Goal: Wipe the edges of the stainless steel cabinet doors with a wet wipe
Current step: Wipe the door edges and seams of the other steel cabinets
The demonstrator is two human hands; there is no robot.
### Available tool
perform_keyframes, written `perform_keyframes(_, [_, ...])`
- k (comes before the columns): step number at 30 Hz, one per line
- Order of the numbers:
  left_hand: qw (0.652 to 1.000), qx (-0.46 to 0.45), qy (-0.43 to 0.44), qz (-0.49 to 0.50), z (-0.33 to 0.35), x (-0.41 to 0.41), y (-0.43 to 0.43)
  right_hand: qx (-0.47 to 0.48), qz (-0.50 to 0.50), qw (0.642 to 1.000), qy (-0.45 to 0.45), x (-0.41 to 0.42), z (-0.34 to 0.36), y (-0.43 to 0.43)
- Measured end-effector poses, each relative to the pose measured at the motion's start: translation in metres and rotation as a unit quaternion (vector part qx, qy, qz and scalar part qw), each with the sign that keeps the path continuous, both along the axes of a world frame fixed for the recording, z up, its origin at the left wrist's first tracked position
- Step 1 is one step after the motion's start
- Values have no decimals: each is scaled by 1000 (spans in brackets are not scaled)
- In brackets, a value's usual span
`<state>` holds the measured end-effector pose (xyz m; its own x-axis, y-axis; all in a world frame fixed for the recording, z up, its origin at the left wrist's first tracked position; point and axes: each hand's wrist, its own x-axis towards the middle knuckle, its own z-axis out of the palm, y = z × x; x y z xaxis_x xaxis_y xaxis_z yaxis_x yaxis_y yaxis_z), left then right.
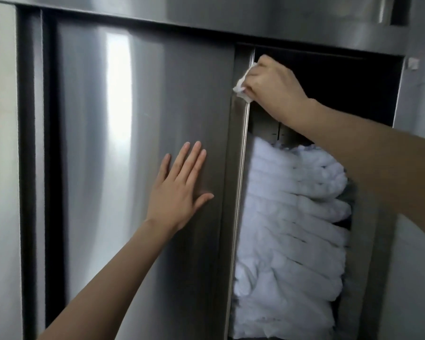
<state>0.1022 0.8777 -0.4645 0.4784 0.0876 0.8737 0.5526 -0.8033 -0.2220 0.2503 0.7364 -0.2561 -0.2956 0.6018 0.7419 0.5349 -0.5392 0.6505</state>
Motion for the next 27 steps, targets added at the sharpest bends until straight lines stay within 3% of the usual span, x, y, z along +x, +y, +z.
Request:
perform_keyframes(7, [1000, 0, 16, 18, 2, 1, -4, -32, -20, 999, 1, 0, -23, -7])
perform_keyframes(13, [999, -3, 15, 28, 3, 1, -4, 73, -10, 995, 65, -6, 15, 4])
perform_keyframes(16, [999, -10, 23, 30, 3, 1, -5, 30, 15, 999, 25, 1, -21, 3])
perform_keyframes(18, [999, -19, 34, 33, 4, 1, -7, -17, -21, 999, 24, 3, -28, 1])
perform_keyframes(22, [998, -36, 50, 22, 4, 1, -9, 18, -22, 999, 39, -3, -15, 1])
perform_keyframes(25, [996, -48, 73, 12, 7, -2, -9, 7, 21, 989, 144, -6, -51, 7])
perform_keyframes(26, [995, -50, 85, 6, 9, -4, -8, -18, 83, 980, 178, -15, -80, -1])
perform_keyframes(27, [994, -53, 98, -2, 11, -6, -8, -36, 179, 945, 272, -24, -111, -10])
